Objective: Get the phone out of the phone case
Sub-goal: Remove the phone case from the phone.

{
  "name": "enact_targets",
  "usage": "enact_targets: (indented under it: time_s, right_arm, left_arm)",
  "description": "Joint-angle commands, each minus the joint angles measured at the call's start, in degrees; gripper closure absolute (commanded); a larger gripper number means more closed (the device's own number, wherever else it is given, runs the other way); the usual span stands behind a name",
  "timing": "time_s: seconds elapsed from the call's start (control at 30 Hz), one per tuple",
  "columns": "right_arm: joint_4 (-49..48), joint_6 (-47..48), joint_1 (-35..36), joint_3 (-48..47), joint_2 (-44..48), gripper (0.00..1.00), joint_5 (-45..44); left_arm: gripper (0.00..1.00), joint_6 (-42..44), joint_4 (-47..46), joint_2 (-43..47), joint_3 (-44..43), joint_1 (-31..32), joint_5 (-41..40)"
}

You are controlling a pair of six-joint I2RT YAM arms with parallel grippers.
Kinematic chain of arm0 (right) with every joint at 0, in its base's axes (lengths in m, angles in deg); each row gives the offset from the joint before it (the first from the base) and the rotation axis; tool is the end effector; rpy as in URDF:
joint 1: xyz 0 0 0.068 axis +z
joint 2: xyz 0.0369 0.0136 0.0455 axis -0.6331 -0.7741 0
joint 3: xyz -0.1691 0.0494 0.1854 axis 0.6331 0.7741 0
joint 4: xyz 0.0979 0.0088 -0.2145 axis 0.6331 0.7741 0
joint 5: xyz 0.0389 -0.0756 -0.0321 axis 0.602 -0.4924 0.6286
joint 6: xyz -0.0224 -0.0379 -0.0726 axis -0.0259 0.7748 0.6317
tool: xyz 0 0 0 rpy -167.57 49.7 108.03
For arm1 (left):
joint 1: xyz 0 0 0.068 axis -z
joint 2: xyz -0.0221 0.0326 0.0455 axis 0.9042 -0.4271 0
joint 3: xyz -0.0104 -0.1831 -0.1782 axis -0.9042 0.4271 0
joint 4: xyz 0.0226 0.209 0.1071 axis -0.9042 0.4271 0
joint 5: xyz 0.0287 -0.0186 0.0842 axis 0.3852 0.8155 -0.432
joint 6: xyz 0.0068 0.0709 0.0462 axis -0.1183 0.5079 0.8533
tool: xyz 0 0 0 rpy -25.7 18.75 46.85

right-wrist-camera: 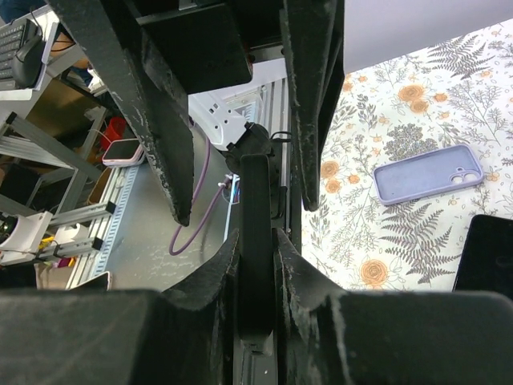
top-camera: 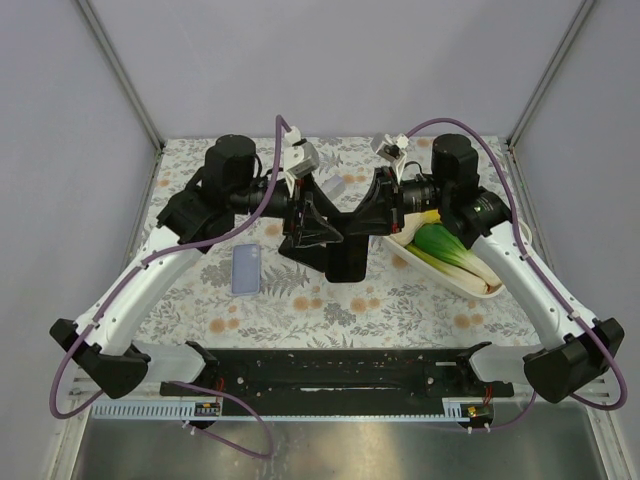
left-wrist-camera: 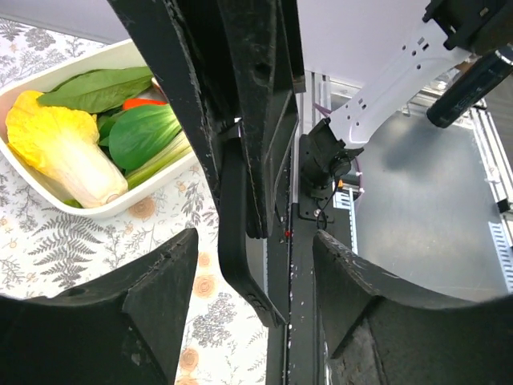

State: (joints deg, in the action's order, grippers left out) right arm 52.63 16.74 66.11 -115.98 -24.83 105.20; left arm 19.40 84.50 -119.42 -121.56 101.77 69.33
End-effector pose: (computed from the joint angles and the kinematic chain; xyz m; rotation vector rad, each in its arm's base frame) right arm 0.2017 0.1804 0.4027 -1.1713 1.4914 1.5009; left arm 0.1716 -0.2016 0.4261 1.2088 1.5367 -1.2399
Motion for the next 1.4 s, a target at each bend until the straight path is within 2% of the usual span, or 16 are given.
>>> enact_targets:
  time_s: [0.0,0.1,0.17,0.23,0.37,0.47,0.63,0.8,0.87,1.0,1.13,1.27,1.37]
  right_arm:
    - [-2.1,0.5,-0.2,-0.7,2.8,1.0,0.3]
    - [-1.9,0.2,-0.2,-1.0,2.7,1.0,1.2]
    - [-1.9,0.0,-0.2,-1.0,2.6,1.0,1.3]
    - [-1.9,0.1,-0.2,-1.0,2.4,1.0,1.3]
    - [-2.3,-0.2,-0.2,-1.4,2.0,1.0,1.4]
    - [-2.4,-0.5,-0.2,-1.4,1.9,1.0,1.7]
    - [-2.5,-0.6,-0.3,-1.4,1.6,1.0,1.8]
    - [-2.4,-0.5,-0.2,-1.1,1.6,1.0,1.8]
    - [-2.6,-0.5,-0.2,-0.9,1.3,1.0,1.8]
    - [-2.8,-0.5,-0.2,-0.9,1.3,1.0,2.0]
    - [-2.7,-0.5,-0.2,-0.7,1.3,1.0,2.2]
    - [-3.4,-1.0,-0.2,-0.6,1.0,1.0,2.7]
    - [-5.0,-2.7,-0.2,-0.4,0.5,1.0,3.8]
  left_arm:
    - [0.37,-5.2,-5.3,-0.7,-1.2,-0.3,1.1]
    - [0.26,3.7,0.3,-0.1,-1.0,-0.6,5.8]
    - [0.22,12.0,7.2,-0.2,-1.4,-0.5,9.1]
    - [0.21,17.7,11.1,-0.3,-1.2,-0.4,10.4]
    - [0.25,22.2,13.2,-0.3,1.5,-0.4,11.4]
    - [0.35,22.7,12.1,-0.4,3.8,-0.4,11.7]
    - [0.39,22.7,11.6,-2.0,4.3,-0.1,13.6]
    - [0.49,22.4,11.6,-3.5,3.9,-0.1,14.9]
    - [0.56,22.4,11.5,-3.7,3.6,0.0,15.5]
    - [0.79,23.4,12.2,-3.8,3.5,-0.1,16.1]
    - [0.98,31.5,19.0,-4.7,1.4,0.0,17.2]
    - [1.0,45.0,30.8,-6.2,-2.4,1.3,17.3]
    - [1.0,51.6,36.6,-7.3,-5.0,4.2,15.1]
